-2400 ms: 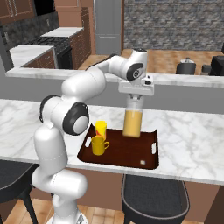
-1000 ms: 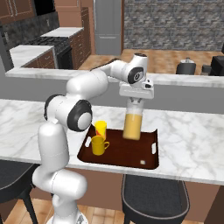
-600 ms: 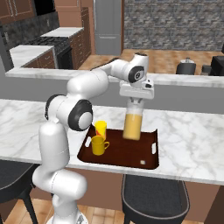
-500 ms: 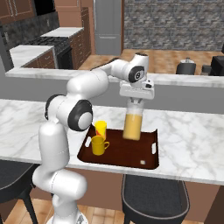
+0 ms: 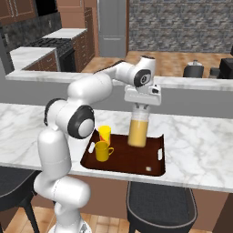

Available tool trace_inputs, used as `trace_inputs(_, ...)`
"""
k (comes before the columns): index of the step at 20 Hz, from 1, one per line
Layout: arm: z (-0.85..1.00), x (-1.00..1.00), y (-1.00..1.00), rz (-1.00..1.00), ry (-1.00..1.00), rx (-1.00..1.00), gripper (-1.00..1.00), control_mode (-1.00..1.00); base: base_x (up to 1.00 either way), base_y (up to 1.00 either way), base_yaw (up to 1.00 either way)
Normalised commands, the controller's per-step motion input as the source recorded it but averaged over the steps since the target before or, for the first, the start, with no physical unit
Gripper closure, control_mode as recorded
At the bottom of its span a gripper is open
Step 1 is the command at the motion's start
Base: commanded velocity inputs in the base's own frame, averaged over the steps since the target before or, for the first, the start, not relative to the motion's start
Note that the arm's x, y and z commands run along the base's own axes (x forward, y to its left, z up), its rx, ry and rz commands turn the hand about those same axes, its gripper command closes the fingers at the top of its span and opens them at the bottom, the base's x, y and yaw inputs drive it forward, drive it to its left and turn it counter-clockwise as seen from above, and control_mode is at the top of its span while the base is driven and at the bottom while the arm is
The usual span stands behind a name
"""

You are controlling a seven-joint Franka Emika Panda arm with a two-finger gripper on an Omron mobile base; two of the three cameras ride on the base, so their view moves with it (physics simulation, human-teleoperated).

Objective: There is a tray on the dining counter. Grab the cup, mug, and pitcher and place them on the tray. The pitcher may be placed next to the tray if it cannot fit the tray.

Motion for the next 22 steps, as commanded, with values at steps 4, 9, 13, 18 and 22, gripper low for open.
trace_inputs(4,-0.05,-0.26,0.00,0.00,0.00,0.00,1.00,-1.00,0.00,0.00,0.00)
trace_inputs(9,-0.01,-0.23,0.00,0.00,0.00,0.00,1.00,-1.00,0.00,0.00,0.00)
trace_inputs(13,0.00,-0.24,0.00,0.00,0.00,0.00,1.00,-1.00,0.00,0.00,0.00)
trace_inputs(18,-0.01,-0.18,0.00,0.00,0.00,0.00,1.00,-1.00,0.00,0.00,0.00)
trace_inputs(22,0.00,-0.19,0.00,0.00,0.00,0.00,1.00,-1.00,0.00,0.00,0.00)
